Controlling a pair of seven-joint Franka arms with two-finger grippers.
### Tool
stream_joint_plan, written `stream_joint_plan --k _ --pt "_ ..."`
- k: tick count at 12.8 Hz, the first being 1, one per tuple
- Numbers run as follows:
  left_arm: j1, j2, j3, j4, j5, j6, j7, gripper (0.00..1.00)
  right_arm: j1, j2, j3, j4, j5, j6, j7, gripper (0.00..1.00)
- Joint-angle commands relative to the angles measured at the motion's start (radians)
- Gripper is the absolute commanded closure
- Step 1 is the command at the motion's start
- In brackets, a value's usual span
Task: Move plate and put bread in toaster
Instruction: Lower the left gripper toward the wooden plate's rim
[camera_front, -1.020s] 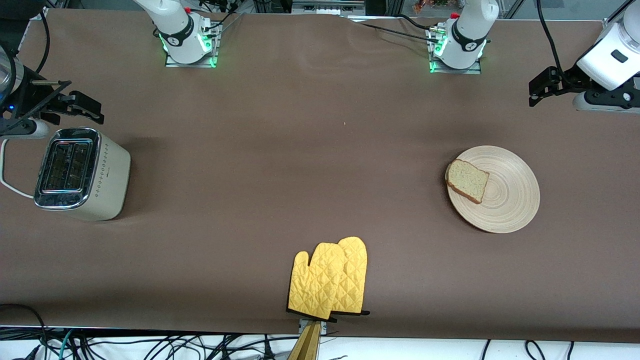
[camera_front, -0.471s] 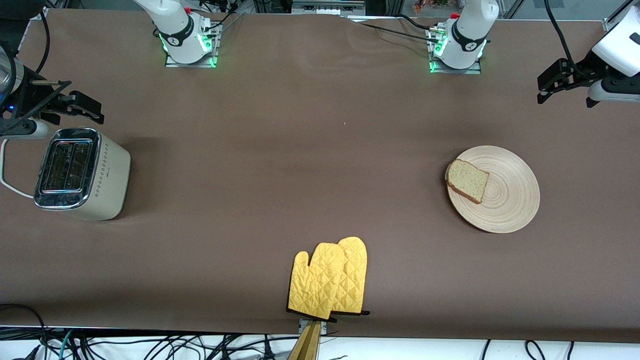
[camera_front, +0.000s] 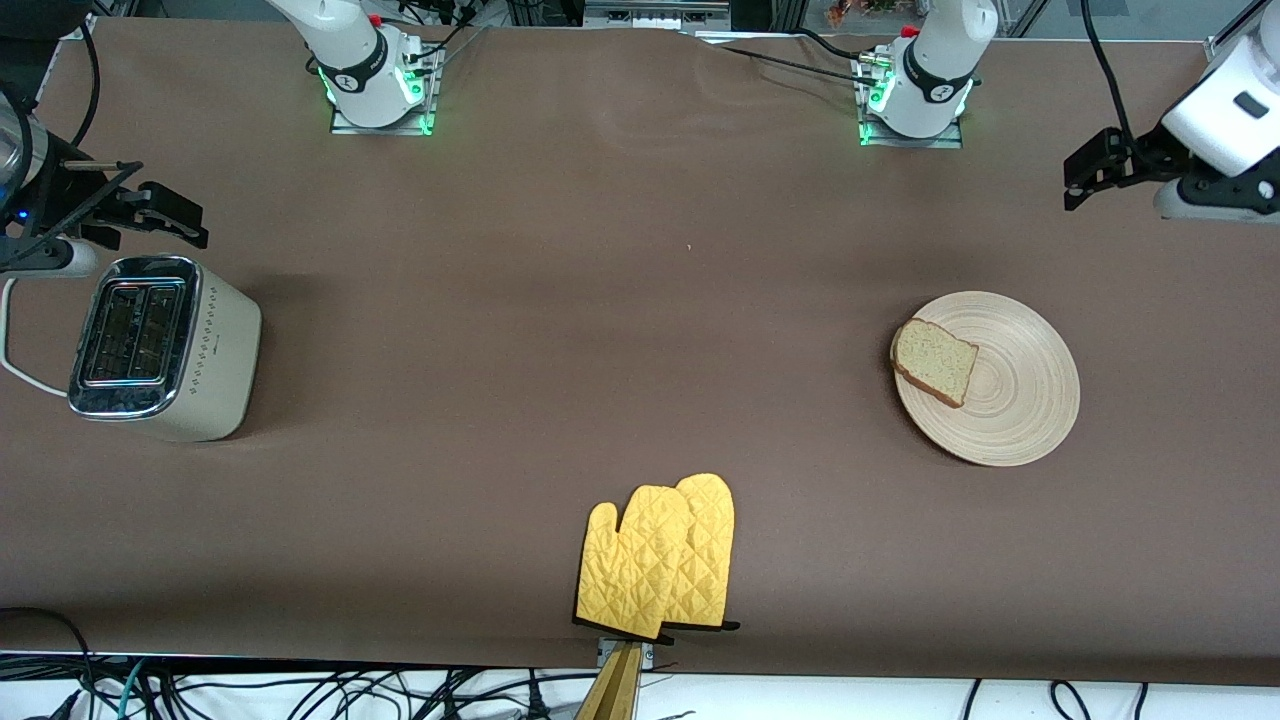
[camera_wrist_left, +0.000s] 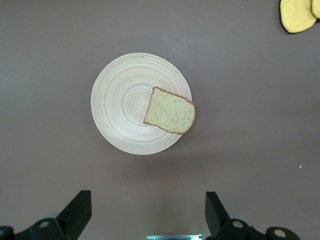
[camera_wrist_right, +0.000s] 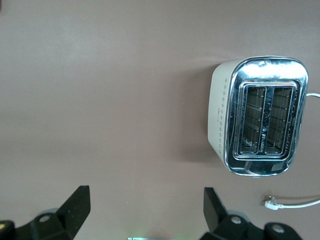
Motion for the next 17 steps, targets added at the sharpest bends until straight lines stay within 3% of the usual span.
stream_joint_plan --k 1,8,14,17 --pt "0.0 0.012 0.001 0.035 0.039 -0.022 0.004 0.0 0.0 -0.012 0.003 -0.008 -0.007 -0.003 0.017 0.0" --pt "0.011 0.019 0.063 0.027 0.024 -0.021 0.044 0.0 0.0 -0.012 0.003 -0.008 -0.007 -0.005 0.019 0.0" --pt "0.029 0.025 0.072 0.017 0.022 -0.001 0.096 0.0 0.0 -0.012 0.003 -0.008 -0.007 -0.005 0.019 0.0" --pt "0.075 0.077 0.075 0.009 0.019 0.01 0.101 0.0 0.0 -0.012 0.003 -0.008 -0.006 -0.005 0.019 0.0"
